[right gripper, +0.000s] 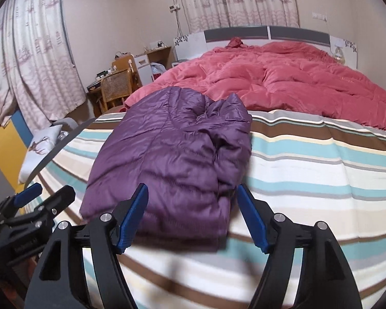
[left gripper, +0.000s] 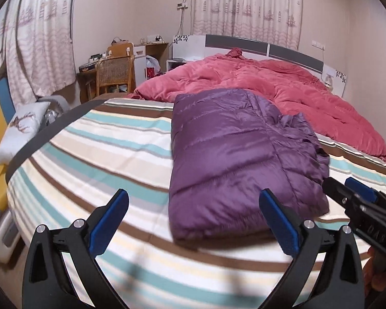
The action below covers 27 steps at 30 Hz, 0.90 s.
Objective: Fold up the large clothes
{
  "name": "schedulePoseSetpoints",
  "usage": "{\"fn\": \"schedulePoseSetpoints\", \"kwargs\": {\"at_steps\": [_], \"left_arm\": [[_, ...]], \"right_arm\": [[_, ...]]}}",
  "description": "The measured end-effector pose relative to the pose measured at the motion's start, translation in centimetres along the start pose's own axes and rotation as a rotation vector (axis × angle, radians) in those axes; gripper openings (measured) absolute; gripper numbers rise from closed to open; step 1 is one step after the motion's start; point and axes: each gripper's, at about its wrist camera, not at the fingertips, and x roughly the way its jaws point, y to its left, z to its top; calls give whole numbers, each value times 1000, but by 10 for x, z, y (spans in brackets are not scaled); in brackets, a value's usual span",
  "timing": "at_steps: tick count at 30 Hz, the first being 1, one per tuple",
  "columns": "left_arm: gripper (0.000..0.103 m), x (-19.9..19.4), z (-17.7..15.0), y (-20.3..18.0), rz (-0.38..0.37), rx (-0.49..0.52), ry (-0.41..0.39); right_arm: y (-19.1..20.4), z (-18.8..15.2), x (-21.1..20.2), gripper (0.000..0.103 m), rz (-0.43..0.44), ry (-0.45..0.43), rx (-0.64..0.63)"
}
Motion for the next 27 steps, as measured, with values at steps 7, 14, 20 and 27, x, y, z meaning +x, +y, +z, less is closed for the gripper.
{"fn": "schedulePoseSetpoints", "kwargs": {"at_steps": [7,14,20,27], "left_arm": [[101,-25,-25,6,53,21,-11],[101,-39,-38,14,57,28,-6],[101,-45,-39,11,50,39,-16],[101,-49,-39,9,41,32,-17]], "right_arm": [[3,-26,-31,83,-4,-12,-16],[11,-42,-43,89,-25,-25,-52],[17,-45,-50,89,-30,-39,-75],[18,-43,-55,94,-35,-58,-81]]}}
